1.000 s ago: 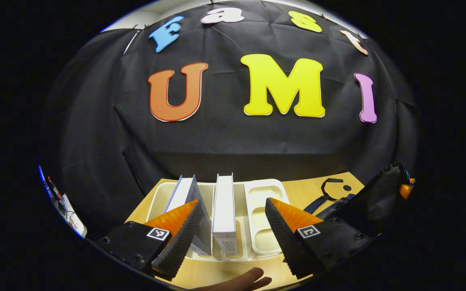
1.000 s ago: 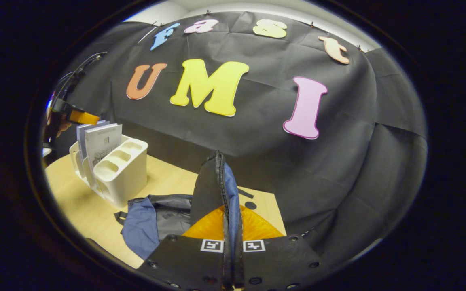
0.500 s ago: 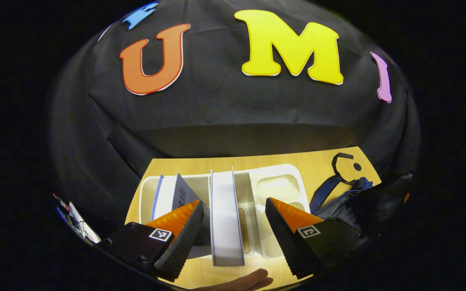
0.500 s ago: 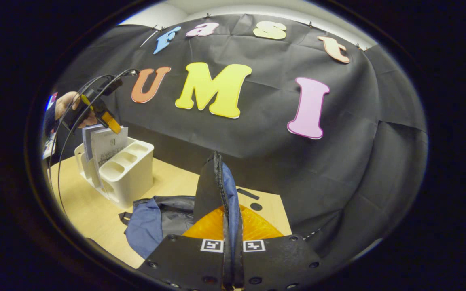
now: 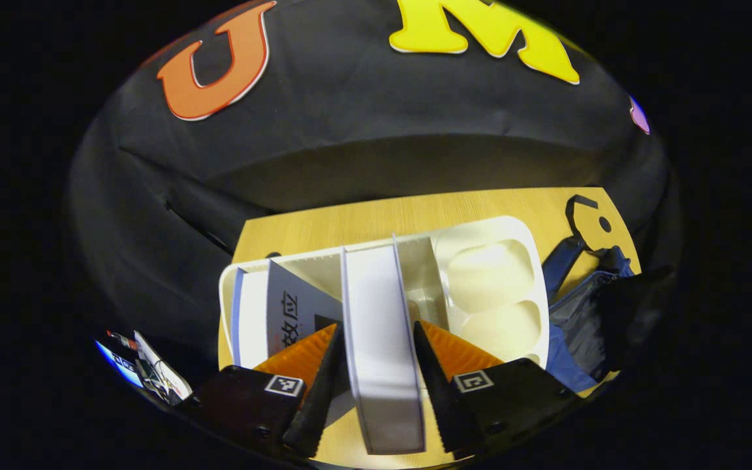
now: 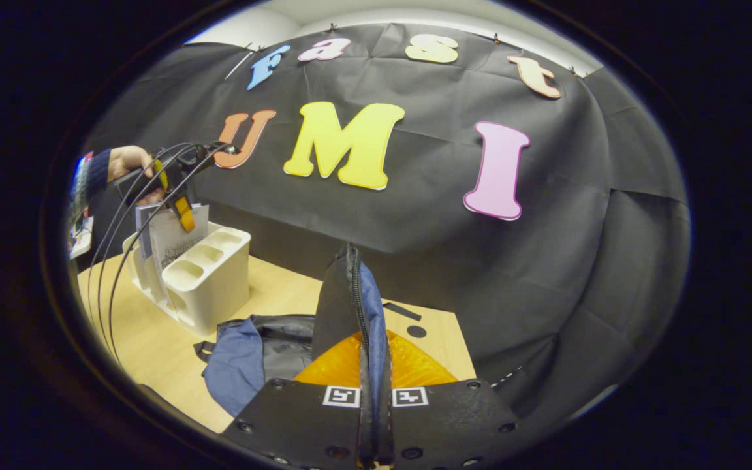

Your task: Open the schoolbag, grab two books from the bookshelf and put them into the schoolbag.

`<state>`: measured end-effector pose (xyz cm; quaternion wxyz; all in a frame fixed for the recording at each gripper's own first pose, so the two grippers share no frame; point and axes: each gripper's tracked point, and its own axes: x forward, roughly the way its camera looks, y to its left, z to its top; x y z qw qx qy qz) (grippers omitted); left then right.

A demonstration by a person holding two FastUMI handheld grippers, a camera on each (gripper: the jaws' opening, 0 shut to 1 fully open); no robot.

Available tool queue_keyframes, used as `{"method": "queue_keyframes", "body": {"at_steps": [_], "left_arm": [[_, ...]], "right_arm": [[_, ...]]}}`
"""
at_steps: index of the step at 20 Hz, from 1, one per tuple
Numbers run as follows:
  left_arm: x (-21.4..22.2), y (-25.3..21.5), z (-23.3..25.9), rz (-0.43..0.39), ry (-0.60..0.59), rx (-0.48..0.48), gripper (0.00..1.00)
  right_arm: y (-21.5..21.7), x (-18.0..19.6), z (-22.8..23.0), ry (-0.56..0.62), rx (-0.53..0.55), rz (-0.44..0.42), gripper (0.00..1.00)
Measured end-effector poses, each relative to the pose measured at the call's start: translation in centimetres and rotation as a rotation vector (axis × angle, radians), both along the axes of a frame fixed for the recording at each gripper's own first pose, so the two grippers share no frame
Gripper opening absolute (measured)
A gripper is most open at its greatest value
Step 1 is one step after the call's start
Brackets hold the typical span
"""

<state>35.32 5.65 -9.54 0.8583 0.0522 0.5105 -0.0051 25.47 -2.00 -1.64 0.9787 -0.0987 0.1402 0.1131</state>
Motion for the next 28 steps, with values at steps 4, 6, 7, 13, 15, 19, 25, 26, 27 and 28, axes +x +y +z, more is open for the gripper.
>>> {"method": "queue_keyframes", "body": {"at_steps": [4, 6, 7, 13, 15, 19, 25, 26, 27, 28], "left_arm": [[-0.3, -1.1, -0.2, 0.004, -0.001, -0.077, 0.49], [-1.3, -1.5, -0.1, 0.024, 0.008, -0.103, 0.47], [-1.4, -1.8, 0.2, 0.015, 0.001, -0.117, 0.46], [-4.2, -0.6, 1.7, 0.007, -0.019, -0.082, 0.45], [-6.2, -0.4, 1.9, 0.021, -0.016, -0.087, 0.45], [-9.6, 0.4, 2.9, 0.048, -0.052, -0.102, 0.45], [-15.2, -0.7, 3.8, 0.074, -0.108, -0.219, 0.45], [-16.2, -0.5, 3.7, 0.093, -0.116, -0.244, 0.44], [-17.3, -0.4, 3.6, 0.113, -0.123, -0.263, 0.44], [-18.3, -0.1, 3.5, 0.133, -0.130, -0.278, 0.45]], "right_arm": [[-0.1, 0.1, -0.4, 0.005, 0.017, 0.000, 0.03], [-0.2, 0.2, -0.7, 0.011, 0.022, -0.004, 0.03], [-0.2, 0.2, -0.8, 0.014, 0.023, -0.004, 0.02], [-0.3, 0.1, -1.7, 0.015, 0.031, 0.001, 0.03], [-0.5, 0.1, -2.1, 0.016, 0.025, -0.004, 0.02], [-0.4, 0.0, -2.4, 0.012, 0.031, -0.002, 0.03], [0.6, -0.2, -3.1, 0.023, 0.036, 0.005, 0.03], [0.8, -0.3, -3.2, 0.025, 0.035, 0.006, 0.03], [0.9, -0.2, -3.2, 0.026, 0.034, 0.007, 0.03], [1.0, -0.3, -3.3, 0.028, 0.030, 0.006, 0.03]]}}
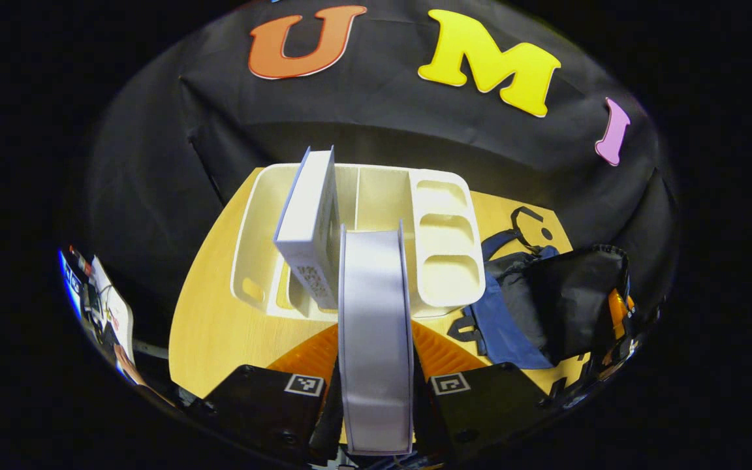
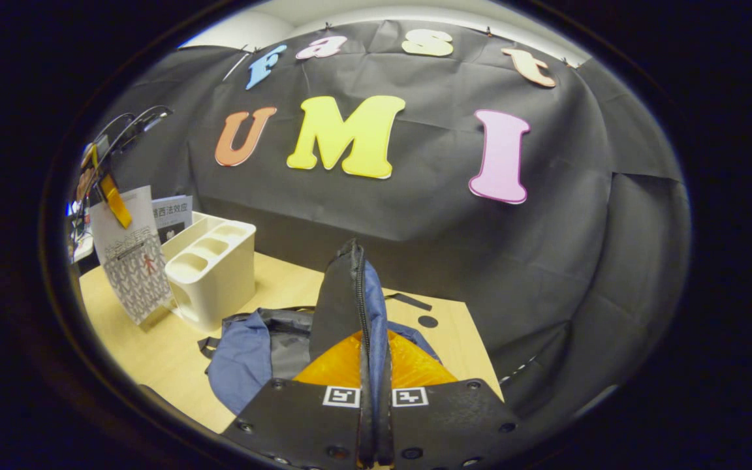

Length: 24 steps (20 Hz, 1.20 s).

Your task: Open the schoolbag, grab two books from the bookshelf and put them into the schoolbag.

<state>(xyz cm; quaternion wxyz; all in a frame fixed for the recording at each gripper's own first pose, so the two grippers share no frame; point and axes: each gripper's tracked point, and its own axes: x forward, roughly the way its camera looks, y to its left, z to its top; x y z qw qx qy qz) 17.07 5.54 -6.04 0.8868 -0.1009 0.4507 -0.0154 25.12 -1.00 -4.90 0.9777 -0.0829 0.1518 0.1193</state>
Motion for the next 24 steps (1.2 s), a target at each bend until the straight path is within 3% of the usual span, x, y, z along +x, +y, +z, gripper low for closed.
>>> {"method": "queue_keyframes", "body": {"at_steps": [5, 12, 18, 24], "left_arm": [[-3.9, -0.8, 0.2, 0.051, -0.040, -0.149, 0.45], [-6.5, -4.9, -0.4, 0.041, -0.066, -0.347, 0.45], [-5.6, -11.3, -2.1, -0.041, 0.005, -0.545, 0.45], [-1.9, -17.1, -0.4, -0.077, -0.050, -0.706, 0.45]], "right_arm": [[0.5, 0.1, 0.0, 0.008, -0.004, -0.006, 0.02], [1.3, 0.0, 0.3, 0.022, -0.006, -0.013, 0.03], [1.3, 0.0, 1.2, 0.027, 0.018, -0.009, 0.03], [0.6, 0.4, 1.4, 0.041, 0.076, -0.011, 0.03]]}}
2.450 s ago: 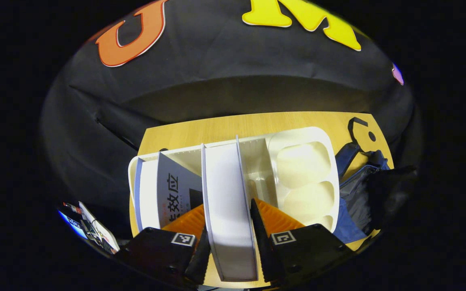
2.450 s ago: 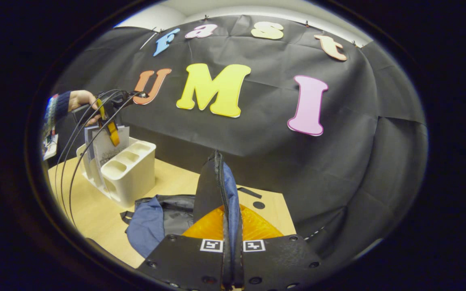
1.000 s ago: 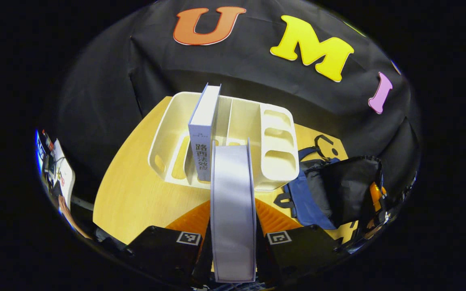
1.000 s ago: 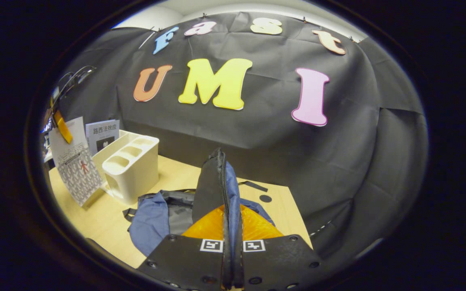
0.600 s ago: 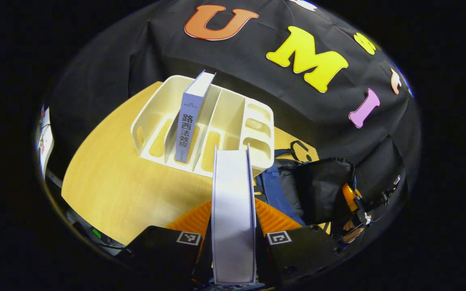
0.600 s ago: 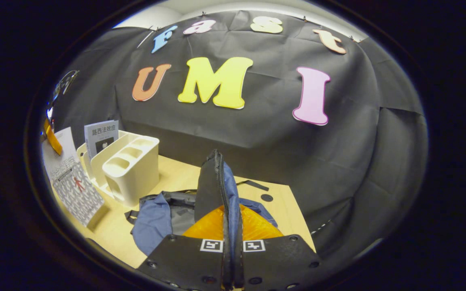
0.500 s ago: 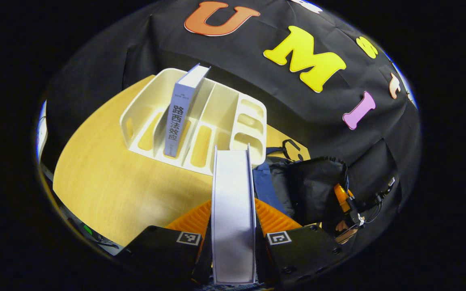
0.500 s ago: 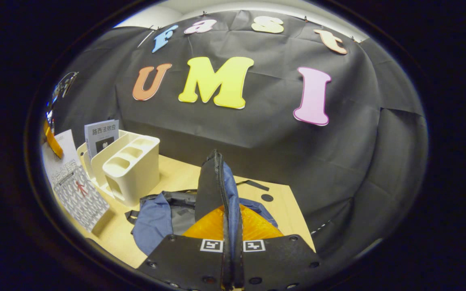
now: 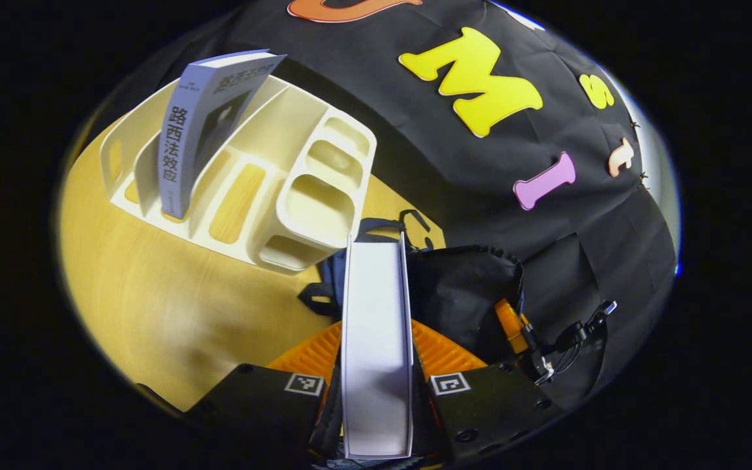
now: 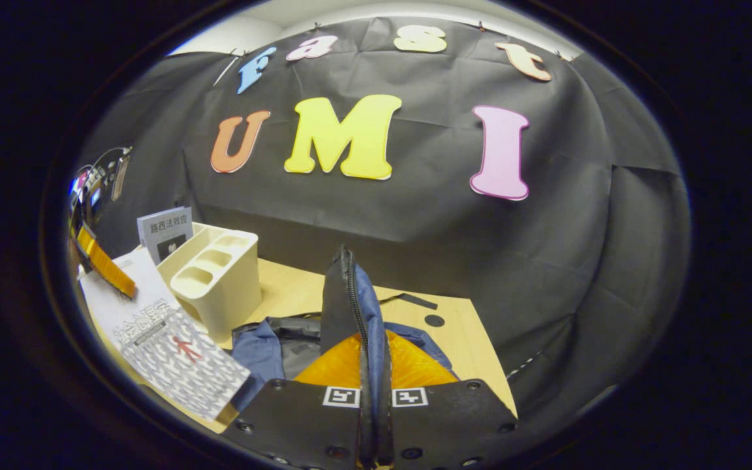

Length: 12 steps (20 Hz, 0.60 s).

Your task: Open the schoolbag, grab two books from the bookshelf and put them into the schoolbag.

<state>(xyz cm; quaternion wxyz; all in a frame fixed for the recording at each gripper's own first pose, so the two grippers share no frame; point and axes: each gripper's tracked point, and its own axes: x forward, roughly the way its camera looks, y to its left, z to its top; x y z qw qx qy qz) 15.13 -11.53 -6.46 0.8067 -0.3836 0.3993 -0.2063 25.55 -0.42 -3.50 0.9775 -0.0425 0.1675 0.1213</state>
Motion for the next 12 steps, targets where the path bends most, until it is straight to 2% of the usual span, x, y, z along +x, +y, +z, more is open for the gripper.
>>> {"method": "queue_keyframes", "body": {"at_steps": [4, 8, 12], "left_arm": [[2.8, -3.4, 0.1, 0.029, -0.017, -0.122, 0.45], [5.4, -5.1, -1.8, 0.106, 0.000, -0.134, 0.45], [7.3, -8.4, -2.4, 0.116, 0.017, -0.206, 0.45]], "right_arm": [[-0.9, 0.5, 0.4, -0.003, 0.018, -0.008, 0.03], [-1.8, 0.4, 2.0, -0.051, -0.014, -0.031, 0.03], [-1.6, 0.2, 4.3, -0.107, -0.028, -0.029, 0.03]]}}
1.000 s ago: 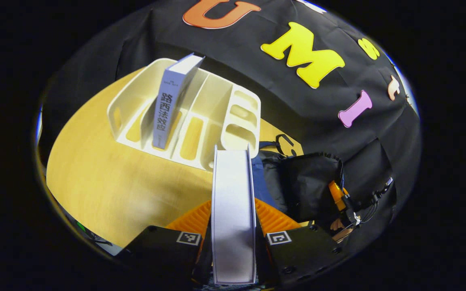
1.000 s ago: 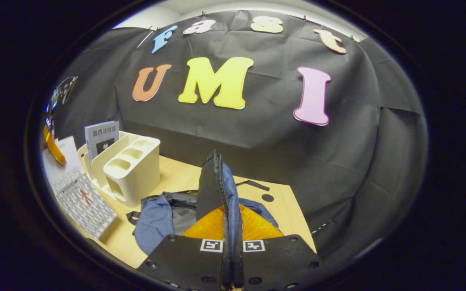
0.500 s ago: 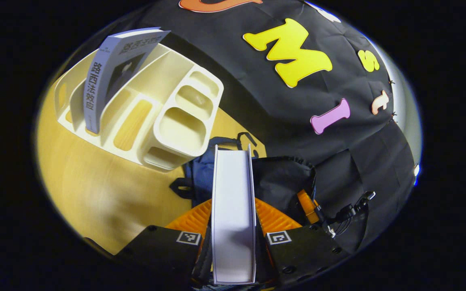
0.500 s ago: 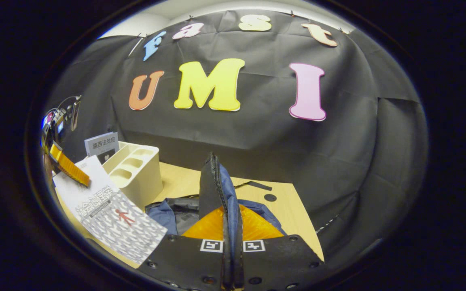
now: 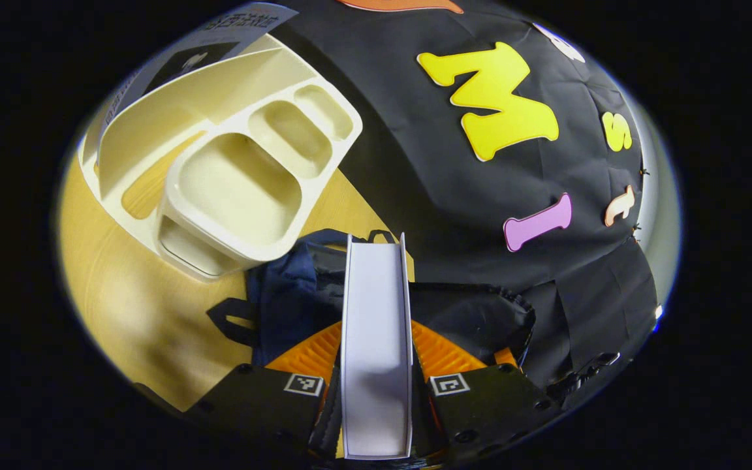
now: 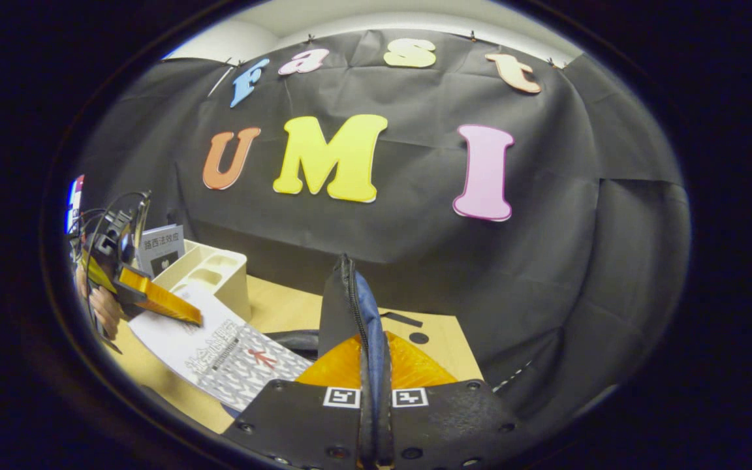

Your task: Open the schoolbag, grab two books from the bookshelf and put them into the schoolbag.

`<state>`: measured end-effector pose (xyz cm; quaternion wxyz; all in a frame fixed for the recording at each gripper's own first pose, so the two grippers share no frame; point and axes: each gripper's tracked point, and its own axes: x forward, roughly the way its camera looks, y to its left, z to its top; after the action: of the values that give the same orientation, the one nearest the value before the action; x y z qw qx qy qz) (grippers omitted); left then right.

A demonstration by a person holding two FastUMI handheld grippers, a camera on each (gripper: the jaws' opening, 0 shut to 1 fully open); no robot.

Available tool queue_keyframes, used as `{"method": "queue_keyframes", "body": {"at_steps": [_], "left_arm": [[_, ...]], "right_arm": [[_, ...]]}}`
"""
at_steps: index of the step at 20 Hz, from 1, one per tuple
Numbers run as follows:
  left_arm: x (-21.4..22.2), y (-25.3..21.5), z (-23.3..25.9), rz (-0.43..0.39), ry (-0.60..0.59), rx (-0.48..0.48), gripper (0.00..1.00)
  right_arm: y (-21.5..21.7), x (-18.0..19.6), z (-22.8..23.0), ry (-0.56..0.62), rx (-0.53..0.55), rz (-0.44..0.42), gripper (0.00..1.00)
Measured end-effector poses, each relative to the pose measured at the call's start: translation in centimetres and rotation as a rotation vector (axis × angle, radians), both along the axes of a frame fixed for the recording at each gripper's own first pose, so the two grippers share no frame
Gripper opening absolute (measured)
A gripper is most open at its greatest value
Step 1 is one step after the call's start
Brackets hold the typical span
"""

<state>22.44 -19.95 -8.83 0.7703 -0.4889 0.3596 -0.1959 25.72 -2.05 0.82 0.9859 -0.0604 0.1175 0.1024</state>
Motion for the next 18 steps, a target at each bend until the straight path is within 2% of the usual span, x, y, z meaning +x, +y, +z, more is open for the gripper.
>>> {"method": "queue_keyframes", "body": {"at_steps": [5, 9, 13, 18], "left_arm": [[1.9, -3.5, -0.4, 0.012, -0.011, -0.038, 0.45], [3.8, -5.8, -2.4, 0.065, -0.023, 0.013, 0.45], [3.9, -8.9, -5.2, 0.043, -0.032, 0.055, 0.46], [3.7, -13.0, -6.8, 0.021, -0.028, 0.003, 0.46]], "right_arm": [[0.6, 0.1, 1.2, -0.016, 0.002, 0.014, 0.03], [1.2, 0.0, 1.7, -0.027, 0.034, 0.012, 0.03], [1.9, 0.0, 1.7, -0.023, 0.092, 0.008, 0.03], [2.7, -0.3, 2.3, -0.044, 0.106, 0.017, 0.03]]}}
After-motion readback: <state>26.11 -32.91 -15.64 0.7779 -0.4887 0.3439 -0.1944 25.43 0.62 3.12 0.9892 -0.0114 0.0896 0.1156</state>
